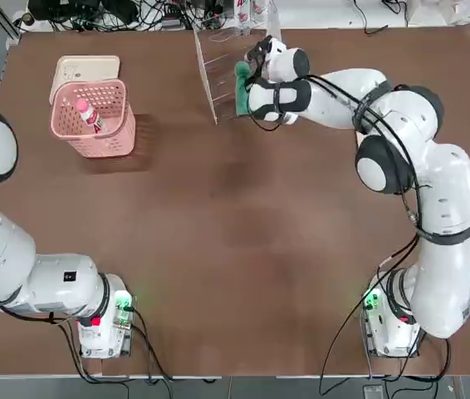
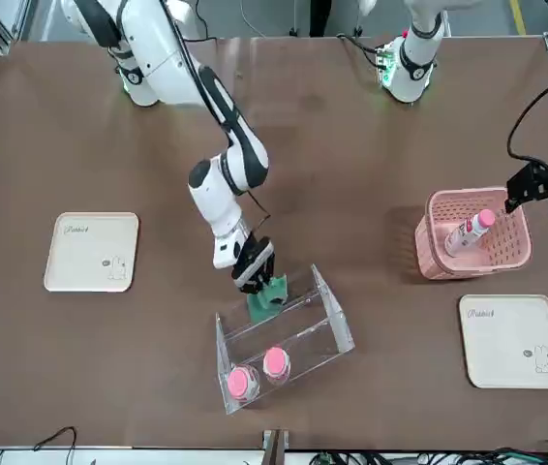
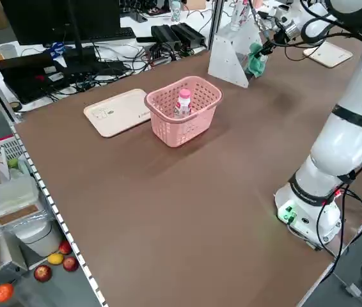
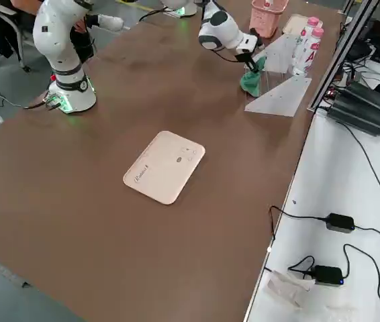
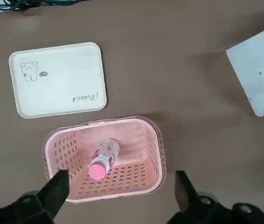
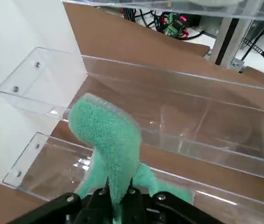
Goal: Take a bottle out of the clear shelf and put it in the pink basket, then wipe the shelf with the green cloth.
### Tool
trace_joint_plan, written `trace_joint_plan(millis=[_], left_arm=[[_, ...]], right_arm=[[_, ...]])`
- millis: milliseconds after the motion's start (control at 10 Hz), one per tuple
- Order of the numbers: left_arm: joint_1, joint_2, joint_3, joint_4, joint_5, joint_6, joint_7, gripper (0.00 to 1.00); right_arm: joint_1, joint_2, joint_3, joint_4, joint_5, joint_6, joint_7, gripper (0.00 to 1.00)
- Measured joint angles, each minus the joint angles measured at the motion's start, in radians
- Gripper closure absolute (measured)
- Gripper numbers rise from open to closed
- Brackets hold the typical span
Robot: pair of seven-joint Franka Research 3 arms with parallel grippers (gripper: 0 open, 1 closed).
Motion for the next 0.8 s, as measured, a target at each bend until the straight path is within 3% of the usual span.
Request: trace_joint_plan(millis=[800], left_arm=[[-0.010, 0.000, -0.007, 0.000, 0.000, -0.005, 0.000, 0.00]], right_arm=[[0.090, 0.120, 0.004, 0.204, 0.025, 0.017, 0.114, 0.94]])
